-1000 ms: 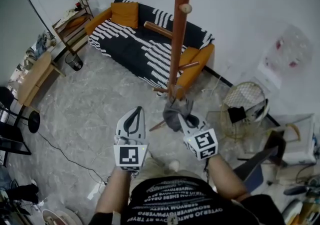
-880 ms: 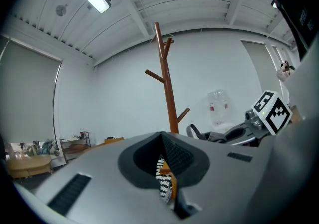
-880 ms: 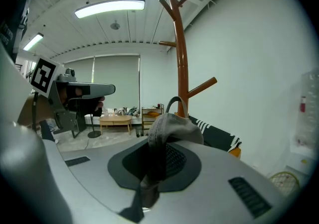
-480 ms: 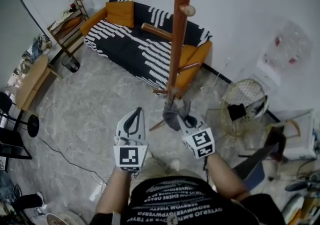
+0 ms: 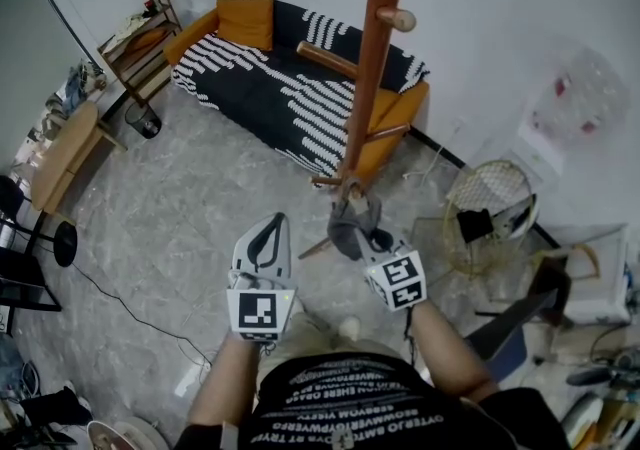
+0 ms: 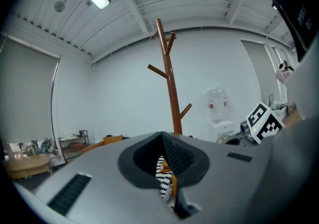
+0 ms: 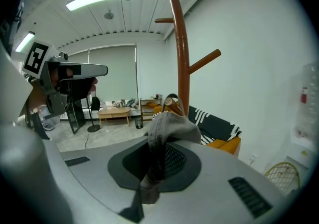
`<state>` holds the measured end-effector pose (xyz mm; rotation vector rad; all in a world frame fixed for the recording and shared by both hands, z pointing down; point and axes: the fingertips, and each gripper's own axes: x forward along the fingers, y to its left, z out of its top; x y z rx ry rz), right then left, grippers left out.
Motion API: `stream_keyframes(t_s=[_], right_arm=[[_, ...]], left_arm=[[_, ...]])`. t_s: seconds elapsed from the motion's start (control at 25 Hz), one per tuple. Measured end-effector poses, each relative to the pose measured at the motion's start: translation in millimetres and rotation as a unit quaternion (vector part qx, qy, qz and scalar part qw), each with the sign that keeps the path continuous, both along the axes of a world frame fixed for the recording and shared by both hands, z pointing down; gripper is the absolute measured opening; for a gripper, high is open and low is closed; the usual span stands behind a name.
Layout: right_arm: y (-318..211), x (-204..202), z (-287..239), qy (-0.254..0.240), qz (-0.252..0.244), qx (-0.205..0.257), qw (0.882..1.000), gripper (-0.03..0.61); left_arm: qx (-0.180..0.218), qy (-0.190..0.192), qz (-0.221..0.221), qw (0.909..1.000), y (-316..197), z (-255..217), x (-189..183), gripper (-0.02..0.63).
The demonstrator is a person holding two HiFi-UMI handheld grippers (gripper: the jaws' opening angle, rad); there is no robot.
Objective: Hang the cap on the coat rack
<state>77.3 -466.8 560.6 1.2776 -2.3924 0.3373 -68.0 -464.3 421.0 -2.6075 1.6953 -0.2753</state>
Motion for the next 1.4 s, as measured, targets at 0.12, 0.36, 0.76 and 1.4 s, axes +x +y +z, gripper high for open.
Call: stream_keyframes(t_s=[0.12, 0.36, 0.76, 1.4], right_arm=[[-5.7, 1.4, 6.6, 0.003, 0.004, -0.004, 1.0, 0.012], [-16.1, 3.5, 15.6, 0.012, 0.005, -0.006, 1.0, 0.012], [-20.9, 5.3, 24.1, 0.009, 0.011, -0.011, 1.0, 0.012], [-12.1, -0.6, 32.0, 0.008, -0.021, -0.02, 1.0, 0.108]], left_arm=[[-0.002, 0.002, -0.001, 1.0, 0.1, 0.7, -1.0, -0.002], [0.002, 0.0, -0.002, 1.0, -0.1, 0.5, -2.3, -0.002], [0.0, 0.005, -0.004, 1.0, 0.0, 1.5, -2.5, 0.0], [-0.007, -0.004, -0.002, 1.0, 2.0, 7.3, 7.1, 0.0]])
